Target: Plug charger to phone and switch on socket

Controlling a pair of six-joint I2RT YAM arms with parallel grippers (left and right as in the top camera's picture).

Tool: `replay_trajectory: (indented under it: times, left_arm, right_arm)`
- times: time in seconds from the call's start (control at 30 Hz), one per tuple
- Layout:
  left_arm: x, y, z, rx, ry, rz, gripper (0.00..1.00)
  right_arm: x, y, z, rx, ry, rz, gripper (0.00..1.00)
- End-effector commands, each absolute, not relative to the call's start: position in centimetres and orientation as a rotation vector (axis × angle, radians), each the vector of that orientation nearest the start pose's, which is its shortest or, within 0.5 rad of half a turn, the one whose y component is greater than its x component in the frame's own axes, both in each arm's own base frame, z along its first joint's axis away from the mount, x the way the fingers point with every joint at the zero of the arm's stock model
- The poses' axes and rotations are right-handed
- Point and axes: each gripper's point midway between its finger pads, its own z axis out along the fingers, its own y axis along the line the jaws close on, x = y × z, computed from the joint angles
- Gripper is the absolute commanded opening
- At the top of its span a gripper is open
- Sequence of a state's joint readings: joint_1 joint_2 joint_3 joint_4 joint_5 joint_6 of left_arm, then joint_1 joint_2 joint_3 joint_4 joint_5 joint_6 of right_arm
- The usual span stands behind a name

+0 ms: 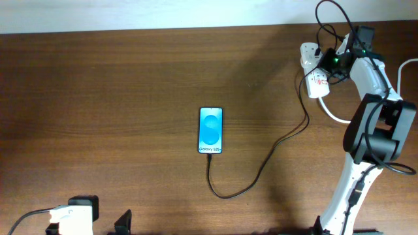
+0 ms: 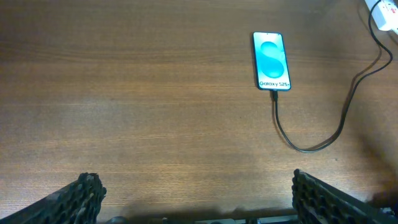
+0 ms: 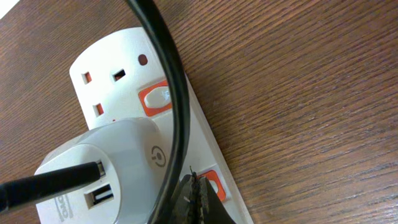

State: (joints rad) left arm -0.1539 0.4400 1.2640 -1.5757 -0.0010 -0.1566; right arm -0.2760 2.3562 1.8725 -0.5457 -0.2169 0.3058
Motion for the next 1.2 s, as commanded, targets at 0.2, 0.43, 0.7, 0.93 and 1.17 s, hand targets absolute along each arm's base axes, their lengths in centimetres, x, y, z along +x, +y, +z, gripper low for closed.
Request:
replay_trajectory:
  times: [0.2, 0.43, 0.7, 0.93, 1.17]
  left_arm:
    - [8.2, -1.2, 27.8, 0.0, 2.326, -0.15, 0.99]
    - [8.2, -1.2, 27.8, 0.0, 2.327, -0.15, 0.99]
    - [8.2, -1.2, 27.8, 0.001, 2.327, -0.15, 0.99]
    - [8.2, -1.2, 27.8, 0.0, 2.326, -0.15, 0.99]
    - [8.2, -1.2, 27.8, 0.0, 2.327, -0.15, 0.99]
  right_arm:
    - [55.5, -9.7, -0.8, 0.606, 2.623, 0.334, 0.04]
    - [54.8, -8.4, -1.3, 0.59, 2.664, 0.358, 0.04]
    - [53.9, -6.5, -3.2, 0.566, 2.723, 0.333, 0.04]
    - [53.7, -5.1, -4.9, 0.541, 2.755, 0.341, 0.04]
    - [52.5, -7.5, -3.5, 0.606, 2.776, 0.216, 0.04]
